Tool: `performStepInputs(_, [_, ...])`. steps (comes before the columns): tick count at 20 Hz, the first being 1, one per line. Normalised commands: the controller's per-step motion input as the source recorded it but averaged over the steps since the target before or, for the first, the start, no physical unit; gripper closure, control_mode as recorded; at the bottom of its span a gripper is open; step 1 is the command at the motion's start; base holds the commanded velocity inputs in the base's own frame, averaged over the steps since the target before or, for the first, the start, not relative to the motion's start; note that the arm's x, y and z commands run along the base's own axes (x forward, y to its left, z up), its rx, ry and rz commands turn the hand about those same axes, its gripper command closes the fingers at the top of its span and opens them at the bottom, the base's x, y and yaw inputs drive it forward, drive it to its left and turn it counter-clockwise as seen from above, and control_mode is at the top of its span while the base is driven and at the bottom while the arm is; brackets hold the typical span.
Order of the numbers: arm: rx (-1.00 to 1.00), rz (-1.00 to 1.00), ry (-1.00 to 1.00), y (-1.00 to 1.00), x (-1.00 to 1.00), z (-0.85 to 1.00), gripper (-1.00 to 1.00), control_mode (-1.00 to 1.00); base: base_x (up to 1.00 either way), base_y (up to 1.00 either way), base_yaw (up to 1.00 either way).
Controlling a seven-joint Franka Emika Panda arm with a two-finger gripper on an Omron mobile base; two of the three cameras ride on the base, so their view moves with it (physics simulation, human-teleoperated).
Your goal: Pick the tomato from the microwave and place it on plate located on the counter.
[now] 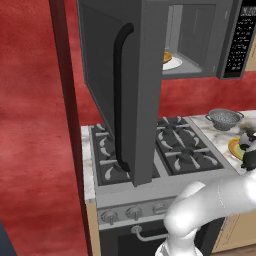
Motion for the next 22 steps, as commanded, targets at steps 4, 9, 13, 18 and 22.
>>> performStepInputs(4, [0.00, 0.00, 0.04, 0.00, 0.00, -0.21, -1.00, -1.00, 0.00, 0.00, 0.00])
performStepInputs(9, [0.00, 0.00, 0.00, 0.00, 0.00, -0.01, -1.00, -1.00, 0.00, 0.00, 0.00])
performStepInputs(13, [0.00, 0.00, 0.00, 0.00, 0.06, 0.00, -1.00, -1.00, 0.00, 0.00, 0.00])
performStepInputs(18, [0.00, 0.00, 0.00, 0.00, 0.07, 0.01, -1.00, -1.00, 0.00, 0.00, 0.00])
performStepInputs(22, [0.00, -0.02, 0.00, -0.04, 0.04, 0.34, -1.00, -1.00, 0.00, 0.00, 0.00])
